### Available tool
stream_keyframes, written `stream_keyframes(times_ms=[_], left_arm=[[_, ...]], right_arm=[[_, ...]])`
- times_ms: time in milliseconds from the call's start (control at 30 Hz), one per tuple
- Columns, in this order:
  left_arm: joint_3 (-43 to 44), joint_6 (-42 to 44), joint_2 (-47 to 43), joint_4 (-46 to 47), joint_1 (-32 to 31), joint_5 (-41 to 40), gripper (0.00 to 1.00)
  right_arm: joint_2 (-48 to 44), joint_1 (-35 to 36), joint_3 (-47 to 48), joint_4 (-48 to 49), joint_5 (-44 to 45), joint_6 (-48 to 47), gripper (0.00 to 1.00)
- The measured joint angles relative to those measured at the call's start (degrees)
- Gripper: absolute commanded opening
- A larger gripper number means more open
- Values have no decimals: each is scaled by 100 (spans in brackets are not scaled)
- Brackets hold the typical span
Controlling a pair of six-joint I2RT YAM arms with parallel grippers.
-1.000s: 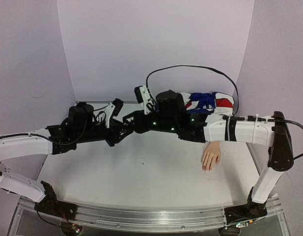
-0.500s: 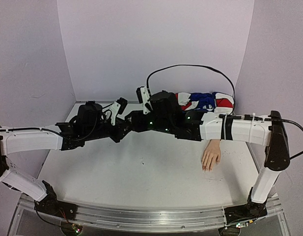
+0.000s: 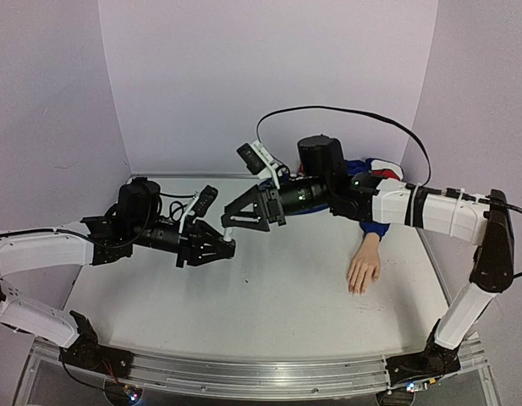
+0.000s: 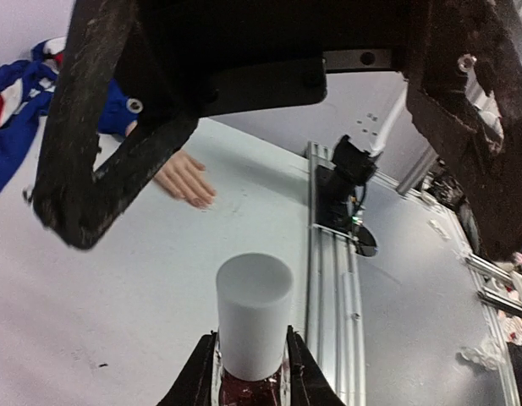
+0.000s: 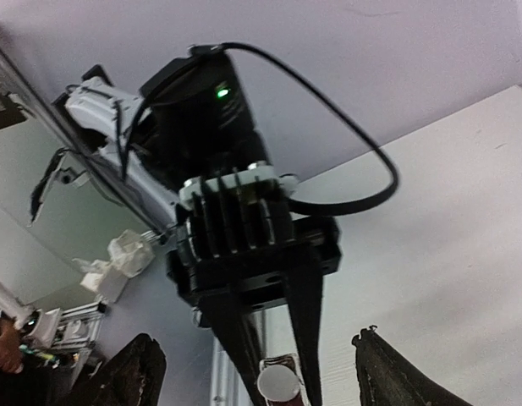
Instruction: Paint the nails
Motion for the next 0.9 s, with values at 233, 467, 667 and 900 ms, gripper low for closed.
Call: stream_keyframes(times_ms=[233,467,667,900], left_arm=[[116,-22,13,-4,0,1067,0],[227,-24,13,20,0,1384,0],[227,-22,13,39,0,1408,0],[236,-11,13,46,-22,1333,0]], right_arm=[[46,50,-26,348,-1119,94,56],[162,52,-133,518,-1377,201,49],[166,81,-166,682,-1423,304,27],[188,103,-179,791,-1440,356,12]])
